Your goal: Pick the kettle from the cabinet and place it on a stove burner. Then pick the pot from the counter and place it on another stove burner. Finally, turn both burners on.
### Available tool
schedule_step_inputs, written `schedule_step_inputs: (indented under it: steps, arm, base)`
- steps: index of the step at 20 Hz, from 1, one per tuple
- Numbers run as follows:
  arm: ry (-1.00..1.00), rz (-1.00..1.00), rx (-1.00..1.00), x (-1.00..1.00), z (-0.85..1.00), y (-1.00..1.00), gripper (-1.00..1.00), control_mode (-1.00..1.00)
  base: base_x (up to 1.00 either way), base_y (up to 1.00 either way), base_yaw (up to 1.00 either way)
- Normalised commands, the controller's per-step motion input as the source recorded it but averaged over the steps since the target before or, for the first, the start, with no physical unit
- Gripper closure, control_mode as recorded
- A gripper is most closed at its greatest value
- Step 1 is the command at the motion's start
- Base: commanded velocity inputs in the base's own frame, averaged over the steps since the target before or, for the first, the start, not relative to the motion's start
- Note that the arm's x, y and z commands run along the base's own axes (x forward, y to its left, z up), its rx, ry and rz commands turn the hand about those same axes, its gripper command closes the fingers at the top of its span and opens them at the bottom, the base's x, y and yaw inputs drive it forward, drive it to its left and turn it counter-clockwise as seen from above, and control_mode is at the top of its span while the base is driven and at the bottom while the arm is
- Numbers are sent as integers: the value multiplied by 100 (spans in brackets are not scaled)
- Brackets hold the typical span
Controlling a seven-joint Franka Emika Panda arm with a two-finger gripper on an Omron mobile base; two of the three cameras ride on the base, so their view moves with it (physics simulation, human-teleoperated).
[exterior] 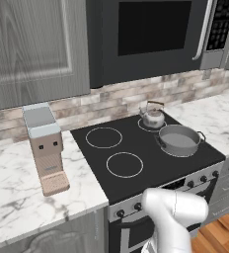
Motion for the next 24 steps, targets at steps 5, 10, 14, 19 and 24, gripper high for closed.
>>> schedule_step_inputs:
  steps: [5,10,14,19,24]
  arm:
    - [-8,0,1,-16,-10,0,-100,-100]
    - [-9,0,0,0,-24,0,-100,-100]
    - [-9,0,4,0,-26,0,-100,-100]
    - [-9,0,9,0,-22,0,-100,-100]
    - [0,0,5,0,-14,0,-100,-100]
  base:
    - [0,0,0]
    - [0,0,0]
    - [0,0,0]
    - [0,0,0]
    - [0,0,0]
